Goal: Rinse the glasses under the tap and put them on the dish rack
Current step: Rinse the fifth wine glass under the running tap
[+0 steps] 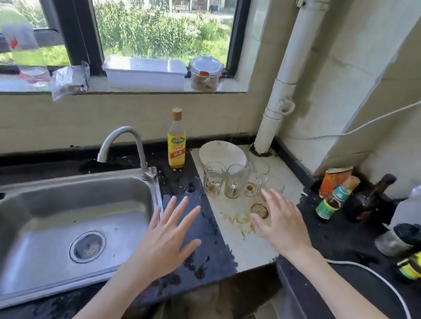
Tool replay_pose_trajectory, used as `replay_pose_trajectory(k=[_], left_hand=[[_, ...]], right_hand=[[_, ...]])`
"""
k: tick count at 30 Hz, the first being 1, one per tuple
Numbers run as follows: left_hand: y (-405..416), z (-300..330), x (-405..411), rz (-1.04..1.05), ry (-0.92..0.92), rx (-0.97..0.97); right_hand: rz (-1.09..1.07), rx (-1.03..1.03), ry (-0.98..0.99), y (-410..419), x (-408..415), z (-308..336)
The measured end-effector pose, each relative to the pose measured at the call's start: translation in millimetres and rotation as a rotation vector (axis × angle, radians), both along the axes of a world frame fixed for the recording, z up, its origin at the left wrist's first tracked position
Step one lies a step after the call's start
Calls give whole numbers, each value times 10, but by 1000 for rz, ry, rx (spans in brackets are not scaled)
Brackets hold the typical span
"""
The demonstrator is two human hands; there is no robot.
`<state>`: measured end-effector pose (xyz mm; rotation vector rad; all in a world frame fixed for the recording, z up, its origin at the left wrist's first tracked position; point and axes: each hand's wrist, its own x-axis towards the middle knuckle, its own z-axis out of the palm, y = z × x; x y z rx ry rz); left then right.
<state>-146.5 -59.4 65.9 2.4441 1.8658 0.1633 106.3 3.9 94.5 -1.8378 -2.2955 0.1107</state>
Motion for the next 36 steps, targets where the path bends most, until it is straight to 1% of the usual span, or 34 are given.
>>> replay_pose_trajectory(k=[6, 10, 14, 18, 21, 25, 28, 30, 33, 36], left_hand=[[688, -28, -48, -80, -70, -65], [981, -46, -55, -107, -42, -108], [1269, -95, -36, -72, 15, -97], [1459, -213, 105, -36, -46, -105], [1574, -300, 242, -5, -54, -155], [1650, -355, 422, 5, -47, -159], [1654, -334, 524, 43, -98, -151], [1636, -320, 555, 58, -100, -179], [1572, -296, 568, 75, -104, -227], [1469, -276, 529, 105, -175, -272]], right_hand=[[-160, -134, -47, 777, 3, -251], [-251, -186, -37, 1121, 86, -346], [-273, -240, -66, 1466, 184, -440], [-248, -375, -37, 1701, 290, -540], [-203, -434, -12, 1794, 363, -647], [-149, -402, 12, 1859, 437, -691], [-111, -416, 11, 1852, 461, -644], [-82, -434, 22, 1816, 447, -583], [-21, -437, 93, 1740, 354, -408], [69, -428, 211, 1674, 131, -195]])
